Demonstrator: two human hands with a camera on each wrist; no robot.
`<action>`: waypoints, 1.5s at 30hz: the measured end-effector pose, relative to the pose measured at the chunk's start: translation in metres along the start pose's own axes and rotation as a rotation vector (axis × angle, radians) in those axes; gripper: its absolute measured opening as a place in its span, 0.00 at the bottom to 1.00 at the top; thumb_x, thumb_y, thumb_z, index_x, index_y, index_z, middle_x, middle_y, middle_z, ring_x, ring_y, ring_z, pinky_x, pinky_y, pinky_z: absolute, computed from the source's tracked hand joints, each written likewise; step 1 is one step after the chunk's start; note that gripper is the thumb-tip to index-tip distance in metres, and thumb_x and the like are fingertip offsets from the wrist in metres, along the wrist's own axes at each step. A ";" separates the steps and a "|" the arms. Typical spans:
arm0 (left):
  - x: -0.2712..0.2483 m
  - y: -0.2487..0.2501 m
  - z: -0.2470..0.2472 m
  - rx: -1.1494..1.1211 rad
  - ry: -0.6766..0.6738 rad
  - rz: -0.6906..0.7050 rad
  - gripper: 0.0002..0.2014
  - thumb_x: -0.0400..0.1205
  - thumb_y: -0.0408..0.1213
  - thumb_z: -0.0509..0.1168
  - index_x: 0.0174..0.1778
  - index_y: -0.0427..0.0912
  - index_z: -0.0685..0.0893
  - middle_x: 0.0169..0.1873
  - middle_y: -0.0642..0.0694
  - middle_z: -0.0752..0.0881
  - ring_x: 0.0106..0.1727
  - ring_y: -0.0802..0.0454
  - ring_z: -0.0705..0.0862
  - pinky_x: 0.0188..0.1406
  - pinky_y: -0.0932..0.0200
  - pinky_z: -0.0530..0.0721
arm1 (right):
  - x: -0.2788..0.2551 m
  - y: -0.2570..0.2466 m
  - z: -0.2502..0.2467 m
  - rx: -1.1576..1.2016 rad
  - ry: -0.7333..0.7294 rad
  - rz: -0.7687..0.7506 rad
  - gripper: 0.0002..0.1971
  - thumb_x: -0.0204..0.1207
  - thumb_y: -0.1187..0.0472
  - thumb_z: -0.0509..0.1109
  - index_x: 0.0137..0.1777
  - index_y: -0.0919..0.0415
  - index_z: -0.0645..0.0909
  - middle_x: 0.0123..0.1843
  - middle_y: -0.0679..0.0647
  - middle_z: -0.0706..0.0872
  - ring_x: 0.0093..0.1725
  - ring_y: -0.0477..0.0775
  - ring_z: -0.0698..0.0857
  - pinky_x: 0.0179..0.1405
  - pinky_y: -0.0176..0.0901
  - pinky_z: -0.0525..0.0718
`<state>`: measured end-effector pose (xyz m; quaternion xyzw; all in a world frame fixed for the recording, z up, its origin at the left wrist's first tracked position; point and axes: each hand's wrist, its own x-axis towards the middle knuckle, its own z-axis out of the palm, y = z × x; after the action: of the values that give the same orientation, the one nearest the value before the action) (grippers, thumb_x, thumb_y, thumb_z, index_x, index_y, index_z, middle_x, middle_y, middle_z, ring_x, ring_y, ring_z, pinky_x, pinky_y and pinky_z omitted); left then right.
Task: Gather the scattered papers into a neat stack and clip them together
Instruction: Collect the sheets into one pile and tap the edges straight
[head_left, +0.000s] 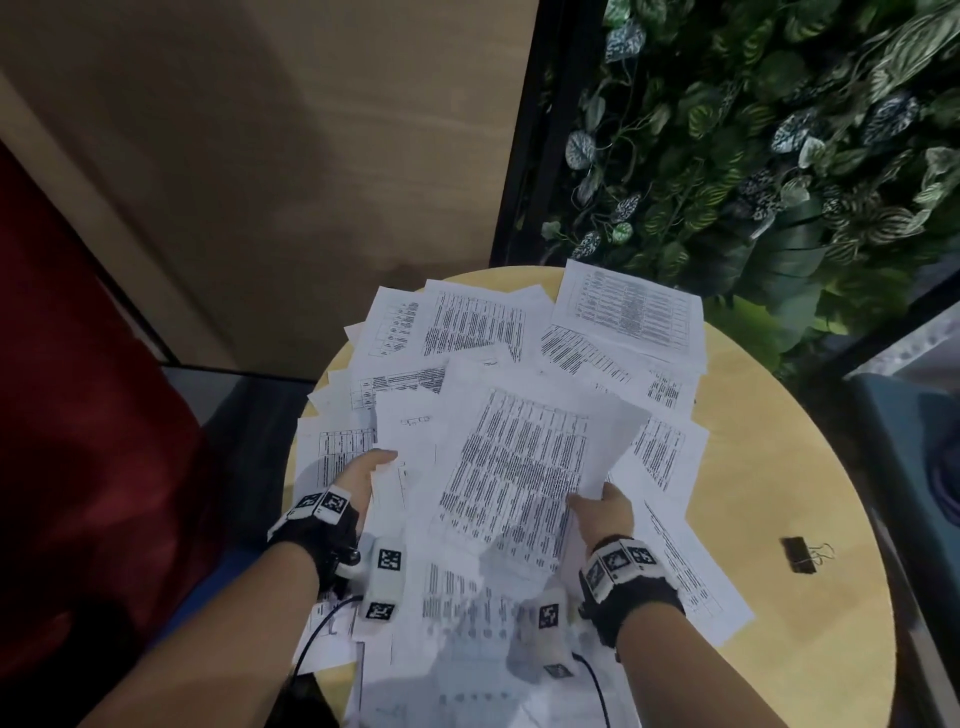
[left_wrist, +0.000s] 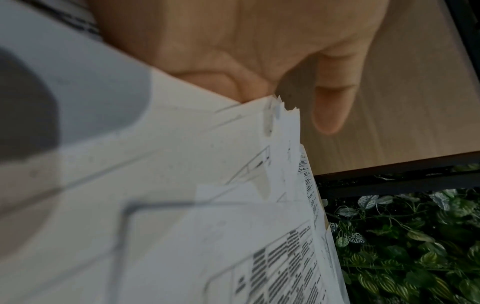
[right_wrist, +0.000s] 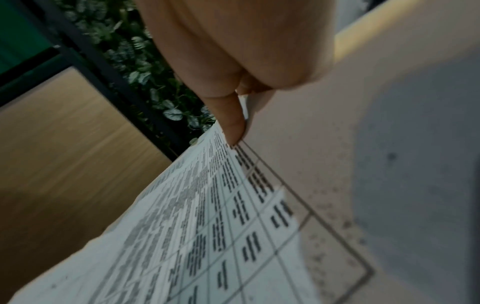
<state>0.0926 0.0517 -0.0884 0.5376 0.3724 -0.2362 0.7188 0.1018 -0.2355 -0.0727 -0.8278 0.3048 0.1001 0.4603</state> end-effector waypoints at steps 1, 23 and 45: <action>0.002 -0.001 0.000 -0.002 0.014 0.004 0.29 0.72 0.54 0.69 0.67 0.44 0.78 0.66 0.39 0.77 0.67 0.36 0.77 0.72 0.41 0.68 | -0.001 0.001 0.002 0.014 -0.012 -0.002 0.14 0.75 0.68 0.69 0.60 0.71 0.79 0.55 0.66 0.87 0.47 0.60 0.83 0.55 0.52 0.83; -0.056 0.060 0.027 0.322 -0.069 0.423 0.31 0.70 0.23 0.74 0.70 0.31 0.74 0.63 0.39 0.81 0.66 0.43 0.80 0.76 0.43 0.69 | -0.003 -0.053 -0.044 0.251 -0.442 0.031 0.64 0.55 0.52 0.84 0.81 0.68 0.44 0.79 0.67 0.65 0.74 0.65 0.72 0.74 0.57 0.70; -0.124 0.079 0.099 0.402 0.285 0.523 0.33 0.72 0.51 0.73 0.61 0.24 0.79 0.60 0.28 0.83 0.61 0.36 0.83 0.61 0.52 0.79 | -0.067 -0.098 -0.058 0.473 -0.147 -0.313 0.16 0.72 0.54 0.74 0.58 0.57 0.81 0.48 0.45 0.84 0.44 0.45 0.82 0.54 0.33 0.79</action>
<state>0.1030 -0.0247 0.0713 0.7729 0.2648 -0.0356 0.5756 0.1003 -0.2169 0.0586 -0.7249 0.1541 0.0139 0.6712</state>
